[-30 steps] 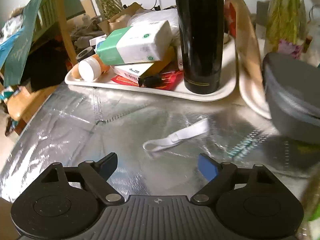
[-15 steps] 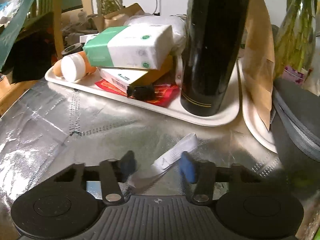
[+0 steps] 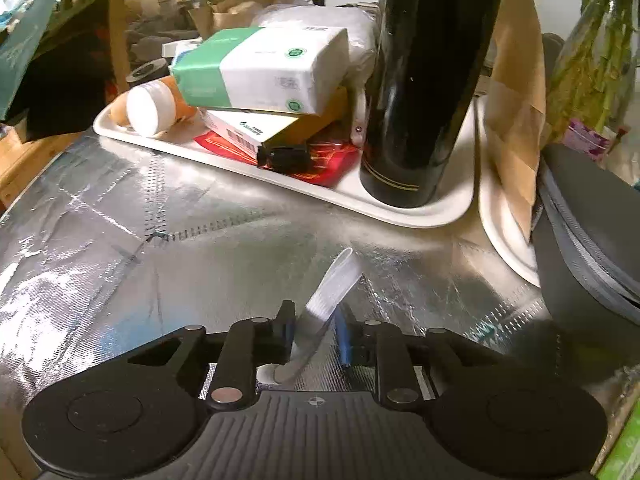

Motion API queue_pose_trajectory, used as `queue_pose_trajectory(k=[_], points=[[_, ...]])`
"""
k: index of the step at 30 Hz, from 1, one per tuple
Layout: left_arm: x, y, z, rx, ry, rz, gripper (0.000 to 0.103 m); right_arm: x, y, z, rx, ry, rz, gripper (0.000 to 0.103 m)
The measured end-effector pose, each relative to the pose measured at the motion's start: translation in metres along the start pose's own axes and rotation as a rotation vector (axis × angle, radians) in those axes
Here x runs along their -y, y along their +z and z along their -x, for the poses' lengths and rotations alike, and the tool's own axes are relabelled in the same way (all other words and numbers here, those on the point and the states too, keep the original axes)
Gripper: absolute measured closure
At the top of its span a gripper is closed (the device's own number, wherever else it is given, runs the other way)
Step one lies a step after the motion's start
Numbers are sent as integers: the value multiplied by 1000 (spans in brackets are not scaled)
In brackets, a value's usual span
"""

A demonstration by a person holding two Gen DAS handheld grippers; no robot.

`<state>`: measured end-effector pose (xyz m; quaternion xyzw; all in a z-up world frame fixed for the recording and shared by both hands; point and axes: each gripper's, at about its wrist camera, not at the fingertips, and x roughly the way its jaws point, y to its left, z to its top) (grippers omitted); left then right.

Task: Organize soft objects
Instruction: 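Carry the blue pack in the left gripper while the right carries the white strap toward the box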

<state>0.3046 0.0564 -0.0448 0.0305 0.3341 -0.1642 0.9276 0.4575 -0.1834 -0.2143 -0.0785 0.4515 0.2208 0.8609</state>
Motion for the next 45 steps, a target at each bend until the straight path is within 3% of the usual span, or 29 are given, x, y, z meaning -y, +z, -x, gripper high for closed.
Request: queue_pose_trajectory(k=[6,10,20,28,45], points=[[0,0,-2,-7,4,-2,39,2,0,1,-34,-16,-37,79],[0,0,-3,-10,2,1,39,1,0,2,-40,-26,-15,90],[8,3,3,26,-25,-50,39,5,3,27,-31,-38,5,98],[8,3,16,28,-18,-24,39,13,10,84,37,-8,-51,98],[39,8,85,13,10,-21,39,-24,0,233,169,34,25,98]])
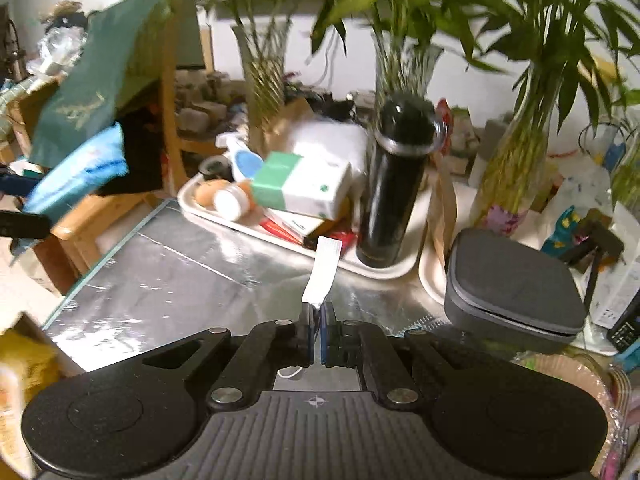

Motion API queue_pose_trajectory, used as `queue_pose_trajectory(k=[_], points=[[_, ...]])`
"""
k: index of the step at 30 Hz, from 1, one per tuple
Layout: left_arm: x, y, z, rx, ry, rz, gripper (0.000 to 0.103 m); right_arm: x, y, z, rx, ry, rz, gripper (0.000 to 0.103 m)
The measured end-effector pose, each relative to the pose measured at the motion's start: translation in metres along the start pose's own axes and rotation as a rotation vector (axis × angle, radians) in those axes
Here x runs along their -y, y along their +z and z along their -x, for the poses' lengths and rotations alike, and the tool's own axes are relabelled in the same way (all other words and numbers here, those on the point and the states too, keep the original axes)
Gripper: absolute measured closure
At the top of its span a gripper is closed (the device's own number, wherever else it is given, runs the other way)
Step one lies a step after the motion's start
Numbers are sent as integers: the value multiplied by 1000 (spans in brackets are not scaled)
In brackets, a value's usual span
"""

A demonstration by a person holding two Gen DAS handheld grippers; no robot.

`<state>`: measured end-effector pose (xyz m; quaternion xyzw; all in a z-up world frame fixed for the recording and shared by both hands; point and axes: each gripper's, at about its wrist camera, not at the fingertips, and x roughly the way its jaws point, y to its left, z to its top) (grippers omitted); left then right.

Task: Organize soft objects
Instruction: 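Carry the blue pack in the left gripper while the right carries the white strap toward the box, then open the left gripper over the box while the right drops the white strap in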

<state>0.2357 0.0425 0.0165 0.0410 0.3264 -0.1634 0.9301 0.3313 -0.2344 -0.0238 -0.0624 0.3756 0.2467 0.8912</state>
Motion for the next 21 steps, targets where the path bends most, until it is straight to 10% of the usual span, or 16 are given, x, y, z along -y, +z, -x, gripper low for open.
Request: queue_pose_trajectory(k=[21], points=[[79,-64,81,13,-104,-263,39,-44,-48,137,104,90,-17,98]])
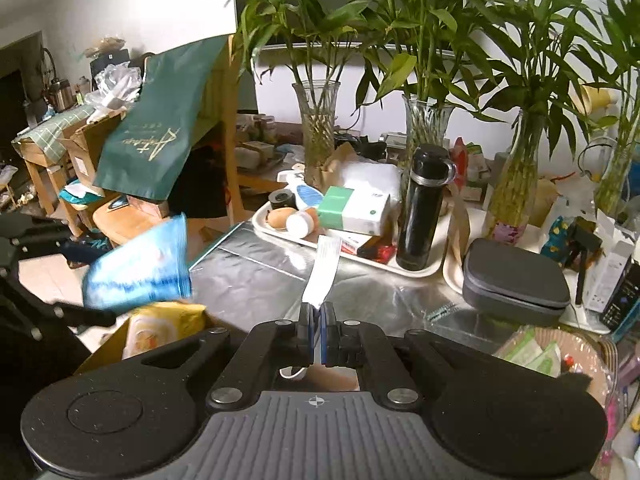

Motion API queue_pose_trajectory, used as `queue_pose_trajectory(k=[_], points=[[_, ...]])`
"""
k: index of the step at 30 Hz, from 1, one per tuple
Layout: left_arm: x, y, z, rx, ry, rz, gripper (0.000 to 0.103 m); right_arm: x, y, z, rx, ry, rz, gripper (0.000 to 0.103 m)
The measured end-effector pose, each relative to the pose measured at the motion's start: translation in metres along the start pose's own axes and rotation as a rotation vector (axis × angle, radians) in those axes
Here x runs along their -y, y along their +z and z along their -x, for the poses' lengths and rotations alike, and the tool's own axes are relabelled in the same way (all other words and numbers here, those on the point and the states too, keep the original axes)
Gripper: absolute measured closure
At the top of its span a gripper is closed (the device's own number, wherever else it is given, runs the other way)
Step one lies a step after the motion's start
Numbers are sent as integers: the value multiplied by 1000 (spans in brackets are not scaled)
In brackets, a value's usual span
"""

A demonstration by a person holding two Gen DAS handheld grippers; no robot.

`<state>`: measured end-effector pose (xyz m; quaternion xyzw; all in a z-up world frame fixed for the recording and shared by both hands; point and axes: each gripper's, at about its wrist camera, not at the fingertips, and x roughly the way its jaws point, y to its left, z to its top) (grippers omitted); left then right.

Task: Organize soft objects
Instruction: 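Open the left gripper over the box while the right drops the white strap in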

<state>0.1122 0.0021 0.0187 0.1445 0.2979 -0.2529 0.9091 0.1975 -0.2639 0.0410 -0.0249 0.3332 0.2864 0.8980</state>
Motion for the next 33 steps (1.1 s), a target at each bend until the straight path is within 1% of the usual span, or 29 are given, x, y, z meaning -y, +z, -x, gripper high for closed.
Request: queue_pose_trajectory(k=[4,9,10,11,12,16,23,28,33], points=[[18,-15,2,12,-19,-116,38,-5,-11,15,6,10,-8,98],[38,-35,-8,43,-24,-323,33,-11,-23,23,-1,27,-18,98],[40,-37,-10,44,-14,-339,32,-13,-25,24,-2,30,-19,98],[42,-38,-11,40,-7,-339,27,-15,-27,25,-3,33,-19,98],[43,-37,-11,33,-4,-327,21,-16,-28,27,-4,37,-21,98],[39,-36,-8,0,-9,-234,20,-22,-35,32,-6,53,-22,98],[27,-39,2,-61,40,-50,20,-31,-43,38,-18,81,-18,98],[22,-42,9,-56,64,52,20,-38,-42,41,-17,107,-6,98],[19,-46,15,-50,81,138,20,-49,-40,39,-22,131,42,98]])
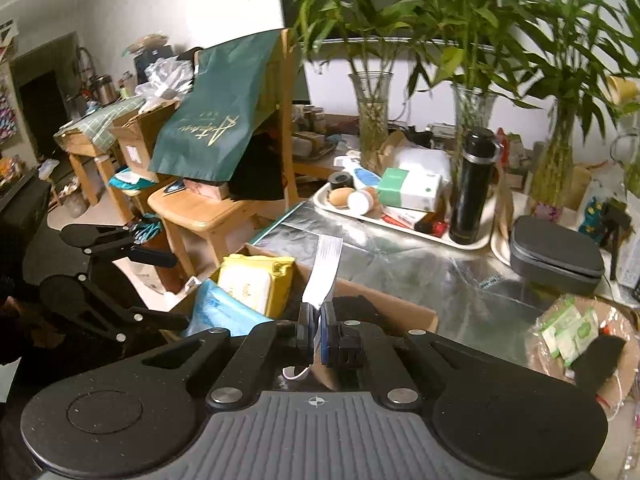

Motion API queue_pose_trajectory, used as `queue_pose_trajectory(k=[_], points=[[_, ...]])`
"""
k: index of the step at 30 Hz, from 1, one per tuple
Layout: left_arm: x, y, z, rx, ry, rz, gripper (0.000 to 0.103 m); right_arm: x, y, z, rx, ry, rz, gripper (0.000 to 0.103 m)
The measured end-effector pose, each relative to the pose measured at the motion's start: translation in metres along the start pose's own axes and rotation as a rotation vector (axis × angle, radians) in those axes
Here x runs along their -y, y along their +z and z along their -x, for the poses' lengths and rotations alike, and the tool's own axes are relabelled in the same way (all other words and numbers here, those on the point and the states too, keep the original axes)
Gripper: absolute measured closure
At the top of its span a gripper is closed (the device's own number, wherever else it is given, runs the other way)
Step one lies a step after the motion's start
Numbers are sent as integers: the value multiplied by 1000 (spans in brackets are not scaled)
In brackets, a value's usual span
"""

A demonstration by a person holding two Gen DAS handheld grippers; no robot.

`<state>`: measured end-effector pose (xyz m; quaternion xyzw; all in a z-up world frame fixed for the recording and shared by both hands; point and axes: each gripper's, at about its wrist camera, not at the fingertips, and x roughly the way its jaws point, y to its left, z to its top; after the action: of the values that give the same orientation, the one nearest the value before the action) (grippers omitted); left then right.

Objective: Organize soft objects

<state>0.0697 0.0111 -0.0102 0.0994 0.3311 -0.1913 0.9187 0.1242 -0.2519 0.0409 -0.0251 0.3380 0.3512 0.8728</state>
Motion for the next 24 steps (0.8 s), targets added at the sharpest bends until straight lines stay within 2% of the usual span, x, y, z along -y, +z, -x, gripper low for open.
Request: queue_pose_trajectory(k=[3,6,7,8,9,10,11,13,19,24], points=[[-1,-2,3,-2,9,49,20,-5,-4,-13,-42,14,46,97],[-4,-3,4,-13,22,99,20,-6,-15,-37,-147,-8,74,92],[-6,-3,4,-18,26,117,20,-4,-19,-44,-183,-20,72,84],[-6,-3,5,-22,33,137,20,-3,-23,-50,-206,-32,68,68],[-7,-3,6,-27,42,153,20,-3,-27,-53,-213,-47,63,58],[-8,-4,7,-33,52,171,20,-3,-30,-53,-205,-60,58,33],[-9,-4,7,-38,59,188,20,-3,-32,-51,-191,-66,53,15],[-11,-5,8,-48,73,224,20,-4,-34,-46,-170,-72,37,2],[-16,-5,10,-87,116,317,17,-7,-37,-39,-149,-153,-1,0],[-13,-2,16,-83,118,342,4,-15,-39,-33,-138,-208,-53,0]])
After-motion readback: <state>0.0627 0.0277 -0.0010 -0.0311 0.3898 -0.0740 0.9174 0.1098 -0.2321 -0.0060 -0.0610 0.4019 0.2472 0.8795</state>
